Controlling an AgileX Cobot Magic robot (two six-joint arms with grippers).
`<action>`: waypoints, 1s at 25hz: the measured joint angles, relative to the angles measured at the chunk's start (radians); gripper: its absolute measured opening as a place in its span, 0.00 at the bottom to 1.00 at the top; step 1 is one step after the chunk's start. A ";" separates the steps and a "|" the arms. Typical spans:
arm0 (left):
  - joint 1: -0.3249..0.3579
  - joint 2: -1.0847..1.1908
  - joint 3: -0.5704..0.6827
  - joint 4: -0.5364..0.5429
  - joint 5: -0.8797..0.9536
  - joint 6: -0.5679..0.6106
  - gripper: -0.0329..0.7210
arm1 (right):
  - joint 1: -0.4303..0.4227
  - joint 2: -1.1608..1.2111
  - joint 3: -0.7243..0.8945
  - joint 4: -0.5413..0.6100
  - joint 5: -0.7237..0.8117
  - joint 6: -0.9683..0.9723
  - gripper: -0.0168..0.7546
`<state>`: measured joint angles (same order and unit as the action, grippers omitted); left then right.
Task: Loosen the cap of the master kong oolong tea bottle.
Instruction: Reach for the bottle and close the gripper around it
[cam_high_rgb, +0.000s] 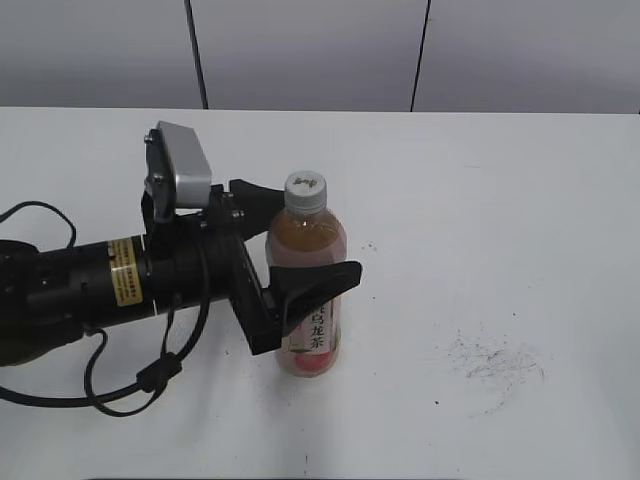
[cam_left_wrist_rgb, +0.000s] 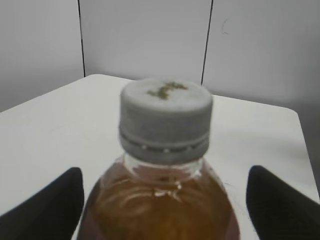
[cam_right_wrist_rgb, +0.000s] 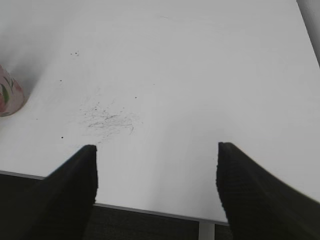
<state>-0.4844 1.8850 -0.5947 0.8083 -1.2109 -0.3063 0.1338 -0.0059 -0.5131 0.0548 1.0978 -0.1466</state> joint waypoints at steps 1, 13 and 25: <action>-0.003 0.006 -0.001 -0.005 0.000 0.000 0.82 | 0.000 0.000 0.000 0.000 0.000 0.000 0.74; -0.004 0.104 -0.010 -0.034 0.004 0.002 0.82 | 0.000 0.000 0.000 0.000 0.000 0.000 0.74; -0.004 0.104 -0.070 -0.008 0.002 0.004 0.80 | 0.000 0.000 0.000 0.000 0.000 0.000 0.74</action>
<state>-0.4888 1.9893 -0.6643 0.7999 -1.2085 -0.3021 0.1338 -0.0059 -0.5131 0.0548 1.0978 -0.1466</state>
